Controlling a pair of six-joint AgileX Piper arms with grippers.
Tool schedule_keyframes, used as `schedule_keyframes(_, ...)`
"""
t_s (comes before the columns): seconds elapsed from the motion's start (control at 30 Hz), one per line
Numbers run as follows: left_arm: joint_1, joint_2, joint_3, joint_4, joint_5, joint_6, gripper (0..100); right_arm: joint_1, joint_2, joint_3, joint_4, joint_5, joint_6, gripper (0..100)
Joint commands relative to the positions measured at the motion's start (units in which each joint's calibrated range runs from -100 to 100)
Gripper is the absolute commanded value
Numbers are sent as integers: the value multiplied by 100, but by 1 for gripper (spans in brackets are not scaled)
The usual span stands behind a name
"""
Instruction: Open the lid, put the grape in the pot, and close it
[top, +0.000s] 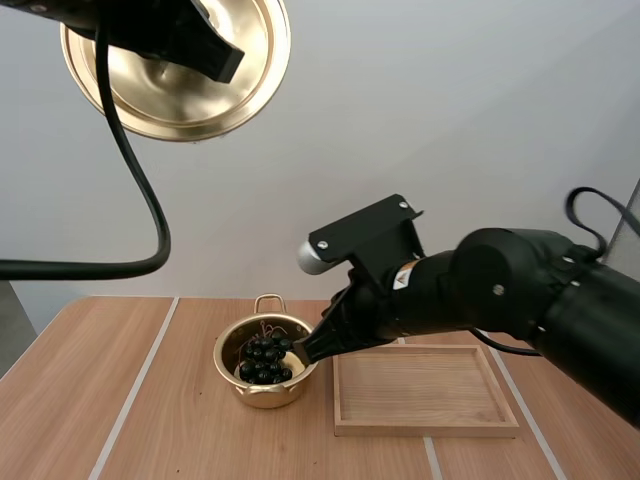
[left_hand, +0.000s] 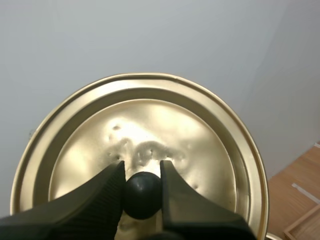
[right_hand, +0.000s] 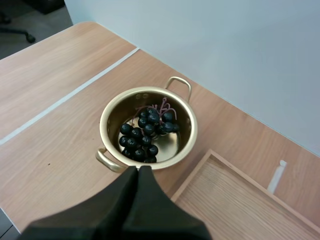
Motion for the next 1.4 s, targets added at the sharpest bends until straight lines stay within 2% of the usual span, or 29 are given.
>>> schedule_keyframes(0.0,13,234,398,-3,75,37,0,-217,-631,129,-64,614,85,0)
schedule_keyframes(0.27,13,971,1735,-250,8,545,0,-703,-1965,175,-64,2122,85,0)
schedule_keyframes(0.5,13,1647,2694,-509,-346,892,0,-1024,-2679,175,-64,3059,85,0)
schedule_keyframes(0.77,13,2400,3401,-533,-694,1351,0,-1112,-3060,175,-107,3059,85,0)
schedule_keyframes(1.03,13,2987,4214,-1034,-1623,1774,0,-1122,-3060,175,-107,3059,85,0)
schedule_keyframes(1.13,13,3167,4383,-1034,-2267,1819,0,-1122,-3060,175,-107,3059,85,0)
schedule_keyframes(1.37,13,3600,4396,-1284,-2782,2121,0,-1122,-3060,175,-107,3059,85,0)
